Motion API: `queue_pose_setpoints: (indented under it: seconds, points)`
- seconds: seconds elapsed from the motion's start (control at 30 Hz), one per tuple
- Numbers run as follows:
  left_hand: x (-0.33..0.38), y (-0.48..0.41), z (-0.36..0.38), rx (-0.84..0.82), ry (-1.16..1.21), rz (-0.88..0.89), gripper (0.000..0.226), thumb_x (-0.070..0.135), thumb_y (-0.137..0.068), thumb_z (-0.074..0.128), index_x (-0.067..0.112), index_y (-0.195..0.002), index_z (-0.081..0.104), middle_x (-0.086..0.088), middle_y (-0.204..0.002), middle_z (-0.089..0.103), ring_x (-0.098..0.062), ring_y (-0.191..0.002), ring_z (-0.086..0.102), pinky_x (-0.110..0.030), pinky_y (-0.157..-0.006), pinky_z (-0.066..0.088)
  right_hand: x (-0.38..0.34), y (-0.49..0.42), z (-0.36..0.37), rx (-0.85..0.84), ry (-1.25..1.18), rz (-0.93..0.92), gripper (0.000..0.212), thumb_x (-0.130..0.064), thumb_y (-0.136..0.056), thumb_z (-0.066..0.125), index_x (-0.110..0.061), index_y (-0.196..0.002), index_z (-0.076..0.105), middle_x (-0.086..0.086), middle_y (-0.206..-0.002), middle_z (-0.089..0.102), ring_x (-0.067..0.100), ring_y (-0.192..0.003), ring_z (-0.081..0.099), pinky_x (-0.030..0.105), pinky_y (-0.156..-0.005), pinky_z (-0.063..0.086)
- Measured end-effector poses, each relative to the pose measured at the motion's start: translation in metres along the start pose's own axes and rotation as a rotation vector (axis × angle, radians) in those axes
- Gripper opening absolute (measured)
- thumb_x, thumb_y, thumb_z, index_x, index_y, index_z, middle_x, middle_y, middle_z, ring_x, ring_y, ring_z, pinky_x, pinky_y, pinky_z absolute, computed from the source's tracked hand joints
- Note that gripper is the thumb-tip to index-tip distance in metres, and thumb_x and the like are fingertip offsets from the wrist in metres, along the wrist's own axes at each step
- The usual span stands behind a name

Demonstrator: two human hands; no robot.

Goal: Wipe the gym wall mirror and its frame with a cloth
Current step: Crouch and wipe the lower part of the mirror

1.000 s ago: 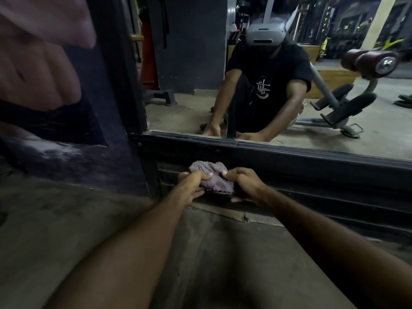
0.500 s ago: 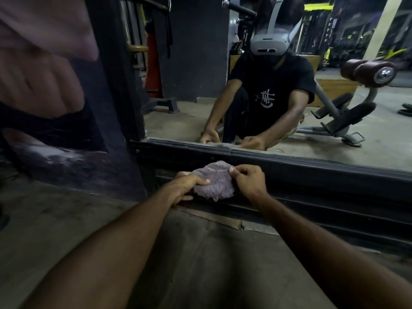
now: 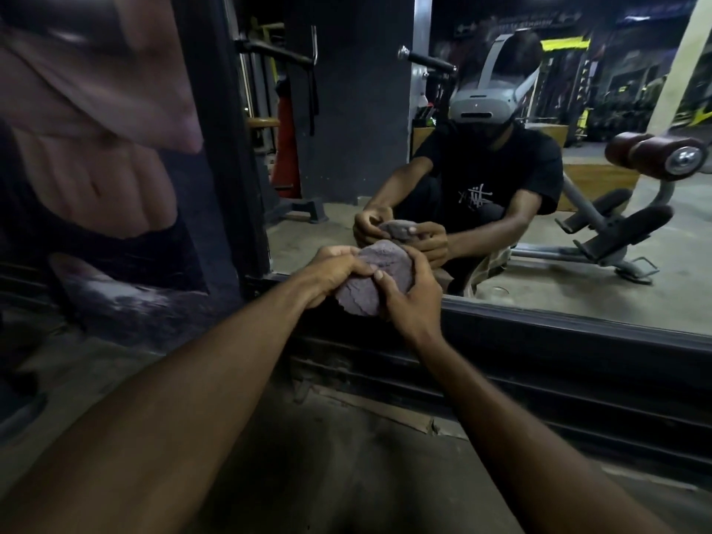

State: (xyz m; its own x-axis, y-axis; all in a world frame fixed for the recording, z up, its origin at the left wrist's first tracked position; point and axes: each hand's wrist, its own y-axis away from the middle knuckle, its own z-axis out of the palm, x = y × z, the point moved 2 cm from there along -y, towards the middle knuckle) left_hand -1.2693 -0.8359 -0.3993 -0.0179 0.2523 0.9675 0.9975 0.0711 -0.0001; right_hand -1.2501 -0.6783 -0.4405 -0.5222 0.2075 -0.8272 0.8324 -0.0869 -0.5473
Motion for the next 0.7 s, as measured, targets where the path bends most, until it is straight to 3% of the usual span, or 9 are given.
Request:
queue_pose_setpoints:
  seconds: [0.1,0.17,0.3,0.4,0.47,0.53,0.6,0.7]
  points:
    - [0.013,-0.002,-0.019,-0.001,0.014,0.097,0.014,0.005,-0.085,0.074,0.009,-0.098,0.075,-0.005,-0.09,0.078,-0.015,-0.081,0.072,-0.026,-0.074,0.057,-0.013,-0.021,0.005,0.028,0.11,-0.073,0.042,-0.021,-0.092,0.072,-0.02,-0.13,0.057,-0.003,-0.123,0.066,0.011,-0.112,0.06,0.037,-0.101,0.051]
    - [0.016,-0.003,-0.03,0.0,0.037,0.154,0.008,0.009,-0.088,0.074,0.015,-0.094,0.074,0.001,-0.084,0.076,-0.008,-0.074,0.071,-0.02,-0.066,0.054,-0.026,-0.038,0.005,0.027,0.2,-0.165,0.045,-0.021,-0.091,0.073,-0.019,-0.133,0.055,-0.001,-0.129,0.065,0.012,-0.115,0.058,0.034,-0.1,0.05]
    - [0.025,-0.027,-0.058,0.031,-0.05,0.359,0.013,0.017,-0.087,0.081,0.014,-0.095,0.072,0.002,-0.083,0.074,-0.011,-0.075,0.07,-0.025,-0.068,0.054,-0.054,-0.069,0.025,0.132,0.406,-0.384,0.053,-0.026,-0.09,0.074,-0.018,-0.135,0.048,0.0,-0.128,0.061,0.012,-0.109,0.054,0.031,-0.08,0.046]
    - [0.035,-0.039,-0.079,0.264,-0.54,0.651,0.027,0.04,-0.084,0.076,0.024,-0.105,0.073,0.009,-0.096,0.073,-0.013,-0.088,0.067,-0.031,-0.076,0.054,-0.061,-0.088,0.036,0.32,0.619,-0.573,0.053,-0.027,-0.087,0.076,-0.017,-0.129,0.044,0.008,-0.126,0.054,0.024,-0.109,0.053,0.043,-0.08,0.05]
    - [0.036,-0.046,-0.101,0.453,-0.84,0.927,0.026,0.033,-0.086,0.069,0.021,-0.109,0.072,0.005,-0.106,0.07,-0.02,-0.101,0.063,-0.04,-0.086,0.05,-0.053,-0.101,0.051,0.465,0.791,-0.619,0.054,-0.028,-0.086,0.075,-0.018,-0.127,0.043,0.01,-0.137,0.041,0.032,-0.124,0.045,0.05,-0.098,0.042]
    - [0.033,-0.056,-0.12,0.528,-0.937,1.098,0.033,0.022,-0.085,0.067,0.017,-0.117,0.07,-0.002,-0.118,0.064,-0.026,-0.111,0.057,-0.047,-0.093,0.046,-0.042,-0.105,0.068,0.566,0.929,-0.639,0.046,-0.026,-0.087,0.071,-0.018,-0.125,0.045,0.009,-0.139,0.033,0.032,-0.128,0.036,0.048,-0.104,0.03]
    - [0.024,-0.073,-0.138,0.524,-1.022,1.178,0.046,0.015,-0.085,0.064,0.015,-0.131,0.064,-0.009,-0.136,0.056,-0.03,-0.125,0.052,-0.051,-0.102,0.042,-0.03,-0.103,0.084,0.639,1.058,-0.661,0.038,-0.024,-0.087,0.067,-0.019,-0.122,0.054,0.007,-0.139,0.037,0.032,-0.128,0.035,0.047,-0.101,0.028]
    - [0.01,-0.093,-0.167,0.534,-1.19,1.196,0.059,0.02,-0.089,0.051,0.019,-0.148,0.05,-0.015,-0.157,0.039,-0.036,-0.146,0.033,-0.055,-0.118,0.028,-0.013,-0.096,0.1,0.66,1.095,-0.634,0.048,-0.027,-0.087,0.068,-0.02,-0.134,0.057,0.005,-0.15,0.043,0.032,-0.142,0.032,0.048,-0.105,0.028]
